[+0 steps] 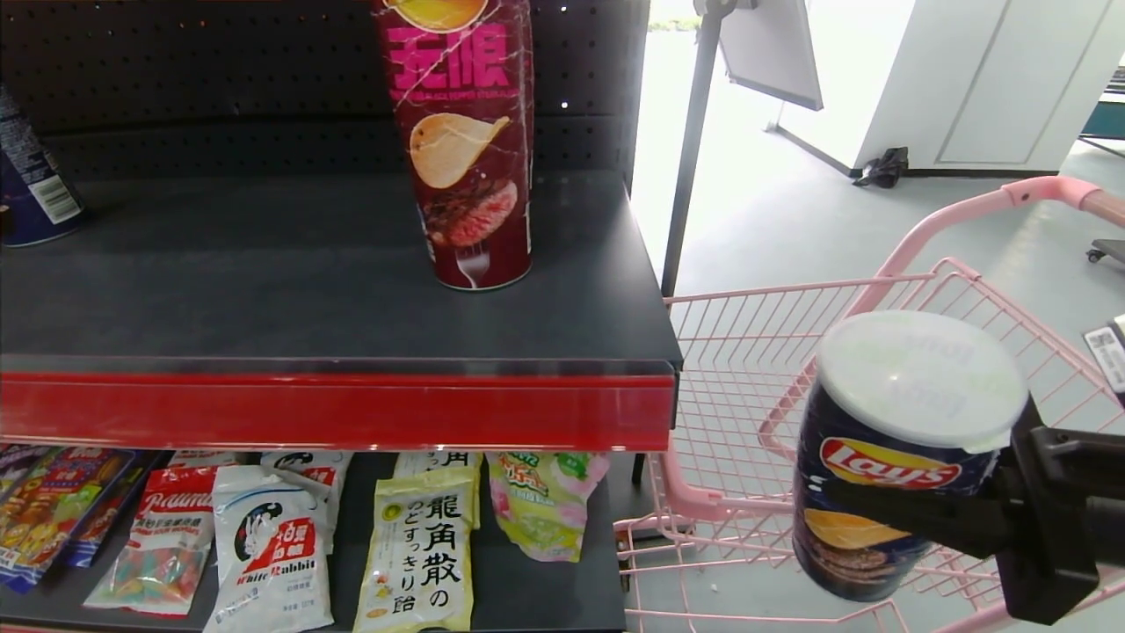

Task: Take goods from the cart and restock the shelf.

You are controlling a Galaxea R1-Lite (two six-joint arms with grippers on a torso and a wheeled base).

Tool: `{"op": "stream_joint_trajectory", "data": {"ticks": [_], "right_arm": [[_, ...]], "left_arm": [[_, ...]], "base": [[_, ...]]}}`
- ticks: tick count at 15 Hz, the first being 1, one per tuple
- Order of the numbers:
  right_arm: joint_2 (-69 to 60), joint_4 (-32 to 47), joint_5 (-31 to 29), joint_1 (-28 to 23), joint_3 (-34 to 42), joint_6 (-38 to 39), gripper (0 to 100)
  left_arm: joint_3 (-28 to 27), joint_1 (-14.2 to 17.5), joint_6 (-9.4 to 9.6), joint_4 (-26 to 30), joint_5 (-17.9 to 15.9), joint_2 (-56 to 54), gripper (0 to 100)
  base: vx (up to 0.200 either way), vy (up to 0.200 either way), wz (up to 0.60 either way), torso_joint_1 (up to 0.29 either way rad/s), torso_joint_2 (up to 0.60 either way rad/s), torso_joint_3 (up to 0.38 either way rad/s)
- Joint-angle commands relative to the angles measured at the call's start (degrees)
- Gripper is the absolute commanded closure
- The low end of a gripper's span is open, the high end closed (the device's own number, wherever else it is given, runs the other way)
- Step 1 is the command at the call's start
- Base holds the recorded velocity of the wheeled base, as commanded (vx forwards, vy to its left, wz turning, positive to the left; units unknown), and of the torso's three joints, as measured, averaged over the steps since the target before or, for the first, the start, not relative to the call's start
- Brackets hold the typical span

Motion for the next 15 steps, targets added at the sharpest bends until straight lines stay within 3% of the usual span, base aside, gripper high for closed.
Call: {"op": "stream_joint_trajectory", "data": {"ticks": [1, 7, 15], "right_arm": [[0.2, 0.0, -0.1, 1.8, 0.3, 0.1, 100], [-0.2, 0.0, 0.0, 2.6, 0.3, 0.1, 100], [-0.9, 0.0, 0.0, 2.5, 0.4, 0.3, 100]], "left_arm": [[0.0, 0.0, -0.02, 0.0, 0.0, 0.1, 0], [-0.1, 0.0, -0.02, 0.0, 0.0, 0.1, 0], [0.0, 0.0, -0.02, 0.0, 0.0, 0.1, 0]], "base": [[0.0, 0.0, 0.0, 0.0, 0.0, 0.0], [0.0, 0.0, 0.0, 0.133, -0.4, -0.26], [0.0, 0.0, 0.0, 0.209, -0.53, -0.33]]}}
